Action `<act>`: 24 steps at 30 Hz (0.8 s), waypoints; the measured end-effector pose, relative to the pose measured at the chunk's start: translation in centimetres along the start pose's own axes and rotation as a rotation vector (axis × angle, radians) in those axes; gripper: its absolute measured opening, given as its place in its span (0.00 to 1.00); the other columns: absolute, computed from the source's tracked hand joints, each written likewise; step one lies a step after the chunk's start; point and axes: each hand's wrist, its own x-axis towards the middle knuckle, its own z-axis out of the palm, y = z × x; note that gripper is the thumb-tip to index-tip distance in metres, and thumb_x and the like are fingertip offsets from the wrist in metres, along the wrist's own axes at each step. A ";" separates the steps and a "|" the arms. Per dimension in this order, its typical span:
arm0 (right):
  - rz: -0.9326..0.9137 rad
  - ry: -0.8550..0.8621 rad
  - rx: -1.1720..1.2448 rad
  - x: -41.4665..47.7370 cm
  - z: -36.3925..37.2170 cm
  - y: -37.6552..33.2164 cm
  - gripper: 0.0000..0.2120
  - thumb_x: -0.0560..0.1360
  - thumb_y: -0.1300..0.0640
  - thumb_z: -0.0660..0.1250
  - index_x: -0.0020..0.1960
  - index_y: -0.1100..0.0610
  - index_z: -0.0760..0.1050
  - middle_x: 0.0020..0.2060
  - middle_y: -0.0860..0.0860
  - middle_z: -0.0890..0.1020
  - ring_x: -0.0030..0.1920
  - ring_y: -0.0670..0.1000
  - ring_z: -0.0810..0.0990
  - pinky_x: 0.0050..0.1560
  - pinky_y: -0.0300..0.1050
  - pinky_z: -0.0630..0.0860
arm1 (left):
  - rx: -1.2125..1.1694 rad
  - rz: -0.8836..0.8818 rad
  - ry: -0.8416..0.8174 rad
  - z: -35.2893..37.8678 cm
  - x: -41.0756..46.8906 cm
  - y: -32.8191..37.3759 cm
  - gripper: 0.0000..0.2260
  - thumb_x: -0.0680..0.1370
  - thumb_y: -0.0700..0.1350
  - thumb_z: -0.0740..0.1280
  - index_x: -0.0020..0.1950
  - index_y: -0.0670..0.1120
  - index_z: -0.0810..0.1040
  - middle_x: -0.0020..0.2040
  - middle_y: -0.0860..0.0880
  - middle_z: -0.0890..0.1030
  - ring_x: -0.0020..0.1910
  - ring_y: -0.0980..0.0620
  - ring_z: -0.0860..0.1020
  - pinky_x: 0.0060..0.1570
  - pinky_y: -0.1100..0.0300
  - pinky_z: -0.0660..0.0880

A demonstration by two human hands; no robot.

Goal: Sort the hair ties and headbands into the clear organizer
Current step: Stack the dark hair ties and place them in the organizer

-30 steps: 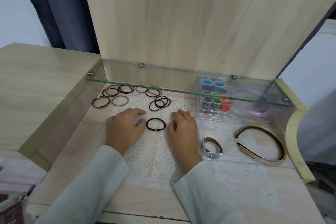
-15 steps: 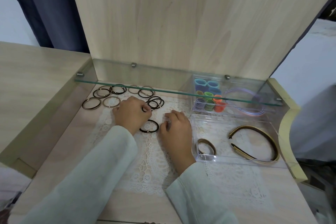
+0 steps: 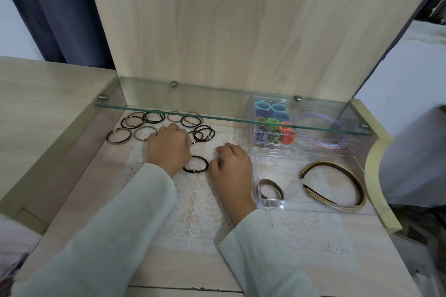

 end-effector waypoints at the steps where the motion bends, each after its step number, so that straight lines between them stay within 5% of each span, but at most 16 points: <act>1: 0.000 0.001 0.001 0.0 0.0 0.0 0.16 0.70 0.57 0.61 0.54 0.58 0.81 0.56 0.56 0.81 0.61 0.59 0.76 0.65 0.54 0.70 | 0.010 -0.002 -0.004 0.0 -0.1 -0.2 0.07 0.78 0.45 0.64 0.52 0.51 0.81 0.56 0.49 0.77 0.58 0.45 0.74 0.57 0.50 0.68; 6: -0.024 0.010 -0.012 0.0 0.0 0.1 0.16 0.70 0.57 0.61 0.53 0.59 0.81 0.55 0.56 0.82 0.59 0.60 0.77 0.62 0.55 0.72 | -0.134 0.041 0.094 -0.1 -1.4 -2.2 0.05 0.79 0.44 0.64 0.51 0.49 0.79 0.54 0.48 0.76 0.55 0.44 0.75 0.52 0.49 0.69; 15: -0.029 0.003 -0.040 0.2 0.1 0.0 0.16 0.69 0.57 0.60 0.53 0.58 0.80 0.53 0.55 0.81 0.58 0.60 0.76 0.61 0.55 0.72 | -0.270 0.532 0.273 0.3 -5.0 -4.1 0.05 0.77 0.45 0.63 0.47 0.48 0.79 0.51 0.52 0.77 0.48 0.50 0.76 0.49 0.51 0.71; 24: -0.026 -0.001 -0.040 0.0 -0.1 -0.2 0.16 0.69 0.56 0.59 0.52 0.58 0.79 0.52 0.54 0.82 0.57 0.59 0.77 0.60 0.56 0.72 | -0.297 0.515 0.214 0.3 -5.8 -4.2 0.05 0.75 0.46 0.64 0.47 0.50 0.79 0.54 0.54 0.75 0.53 0.53 0.75 0.55 0.52 0.68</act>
